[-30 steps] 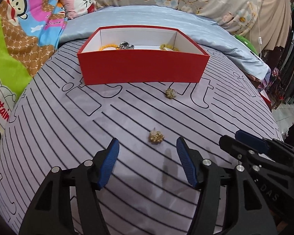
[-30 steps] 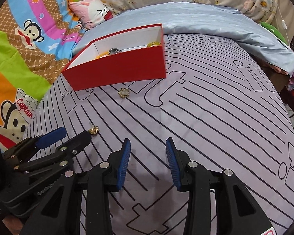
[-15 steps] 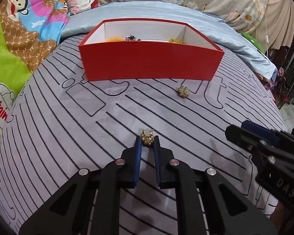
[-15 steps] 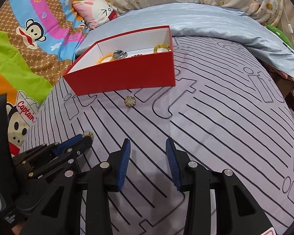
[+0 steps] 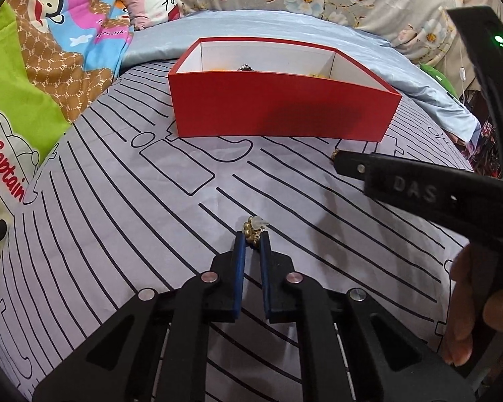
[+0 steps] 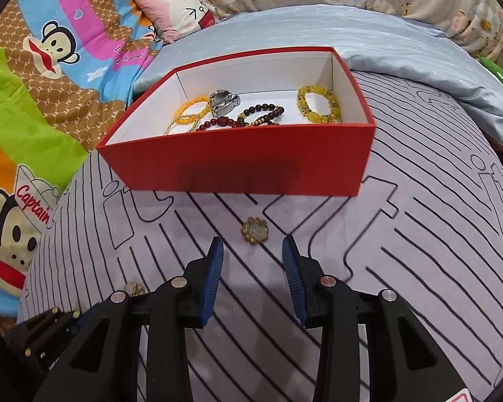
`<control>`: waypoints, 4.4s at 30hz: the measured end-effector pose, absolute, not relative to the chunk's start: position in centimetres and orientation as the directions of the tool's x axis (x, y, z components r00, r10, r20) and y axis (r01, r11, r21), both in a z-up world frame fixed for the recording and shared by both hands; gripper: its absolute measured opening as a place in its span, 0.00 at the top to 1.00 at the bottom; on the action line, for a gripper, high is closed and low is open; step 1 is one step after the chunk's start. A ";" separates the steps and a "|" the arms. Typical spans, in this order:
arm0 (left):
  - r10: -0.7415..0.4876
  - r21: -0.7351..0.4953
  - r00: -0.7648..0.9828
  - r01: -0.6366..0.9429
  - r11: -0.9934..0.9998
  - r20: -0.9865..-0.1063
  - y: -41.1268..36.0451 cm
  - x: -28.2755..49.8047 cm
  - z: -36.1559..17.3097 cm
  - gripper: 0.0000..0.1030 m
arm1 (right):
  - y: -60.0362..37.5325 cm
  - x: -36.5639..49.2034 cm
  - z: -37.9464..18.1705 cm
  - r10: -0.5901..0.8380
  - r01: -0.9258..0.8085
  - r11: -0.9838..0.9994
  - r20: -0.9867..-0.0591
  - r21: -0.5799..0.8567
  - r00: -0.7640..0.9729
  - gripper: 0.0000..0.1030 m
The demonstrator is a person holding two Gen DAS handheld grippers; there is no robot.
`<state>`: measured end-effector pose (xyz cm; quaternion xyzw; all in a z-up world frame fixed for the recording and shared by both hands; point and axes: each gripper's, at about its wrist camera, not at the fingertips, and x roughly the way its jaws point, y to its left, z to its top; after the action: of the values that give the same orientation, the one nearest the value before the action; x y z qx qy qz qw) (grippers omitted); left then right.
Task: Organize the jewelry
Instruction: 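Grasp a gold brooch with the left tool while the right tool grasps another brooch, then carry both gold brooches over the red box and lower them inside, then open both tools to release the brooches and lift away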
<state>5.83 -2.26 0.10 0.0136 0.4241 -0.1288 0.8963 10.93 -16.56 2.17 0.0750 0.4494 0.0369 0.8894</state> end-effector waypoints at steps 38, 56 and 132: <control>-0.195 -0.091 0.610 0.197 0.976 -0.768 -3.1 7.0 2.3 0.93 | -15.8 5.0 3.4 0.153 -0.019 0.984 -0.787 0.177 0.598 0.83; -0.208 -0.095 0.636 0.207 0.974 -0.743 -3.5 9.0 4.6 0.93 | -16.7 6.0 5.8 0.147 -0.008 0.983 -0.757 0.184 0.637 0.83; -0.227 -0.089 0.690 0.230 0.969 -0.687 -7.3 24.3 8.3 0.69 | -19.2 19.8 8.0 0.075 0.058 0.985 -0.703 0.163 0.708 0.66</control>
<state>24.28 -7.28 8.30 0.0020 0.3735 -0.1245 0.9192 19.76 -19.16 8.03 0.0867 0.3824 0.0045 0.9199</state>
